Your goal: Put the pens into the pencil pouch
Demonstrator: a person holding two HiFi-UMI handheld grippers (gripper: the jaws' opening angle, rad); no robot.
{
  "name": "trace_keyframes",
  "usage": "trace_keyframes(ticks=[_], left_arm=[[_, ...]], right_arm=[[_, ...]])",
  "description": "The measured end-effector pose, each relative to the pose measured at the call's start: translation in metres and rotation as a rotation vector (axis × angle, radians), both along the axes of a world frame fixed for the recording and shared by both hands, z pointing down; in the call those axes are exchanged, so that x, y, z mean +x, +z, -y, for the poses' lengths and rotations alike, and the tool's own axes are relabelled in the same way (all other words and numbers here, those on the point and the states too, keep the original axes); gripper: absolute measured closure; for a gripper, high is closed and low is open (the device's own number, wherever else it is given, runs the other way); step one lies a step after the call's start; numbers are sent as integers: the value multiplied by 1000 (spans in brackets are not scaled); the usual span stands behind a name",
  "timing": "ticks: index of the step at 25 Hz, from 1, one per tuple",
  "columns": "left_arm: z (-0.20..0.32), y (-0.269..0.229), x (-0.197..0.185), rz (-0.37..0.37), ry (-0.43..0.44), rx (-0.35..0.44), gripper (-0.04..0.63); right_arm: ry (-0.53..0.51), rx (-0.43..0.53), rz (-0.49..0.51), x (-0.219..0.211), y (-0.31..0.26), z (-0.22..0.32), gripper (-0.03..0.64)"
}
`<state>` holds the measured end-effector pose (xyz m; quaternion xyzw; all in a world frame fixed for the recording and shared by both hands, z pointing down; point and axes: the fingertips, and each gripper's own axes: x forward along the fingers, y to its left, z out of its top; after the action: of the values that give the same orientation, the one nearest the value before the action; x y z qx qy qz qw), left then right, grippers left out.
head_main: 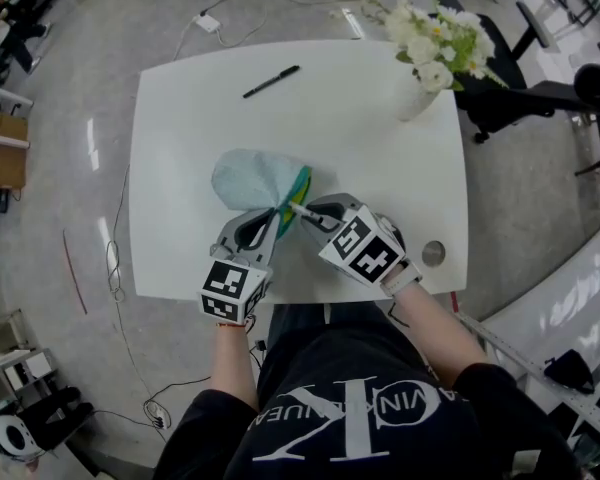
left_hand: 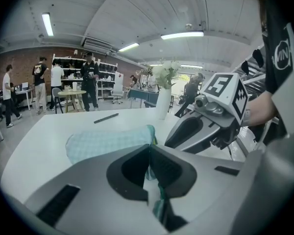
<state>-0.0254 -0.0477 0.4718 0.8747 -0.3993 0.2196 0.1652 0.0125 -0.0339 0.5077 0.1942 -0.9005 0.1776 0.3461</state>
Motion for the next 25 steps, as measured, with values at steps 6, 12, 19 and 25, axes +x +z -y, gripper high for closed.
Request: trace_keyframes(ticks=[6, 12, 19, 25], left_arm=[[-1, -3, 8, -9, 44, 11, 588], [-1, -13, 15, -36, 74, 37, 588], [10, -17, 6, -48, 16, 57, 588], [12, -16, 1, -42, -6, 59, 588]], right_arm=[[-7, 18, -14, -10, -6, 9, 541], [-13, 70, -40, -17, -8, 18, 538], [51, 59, 49, -9, -16, 23, 489], [68, 51, 49, 4, -13, 19, 528]])
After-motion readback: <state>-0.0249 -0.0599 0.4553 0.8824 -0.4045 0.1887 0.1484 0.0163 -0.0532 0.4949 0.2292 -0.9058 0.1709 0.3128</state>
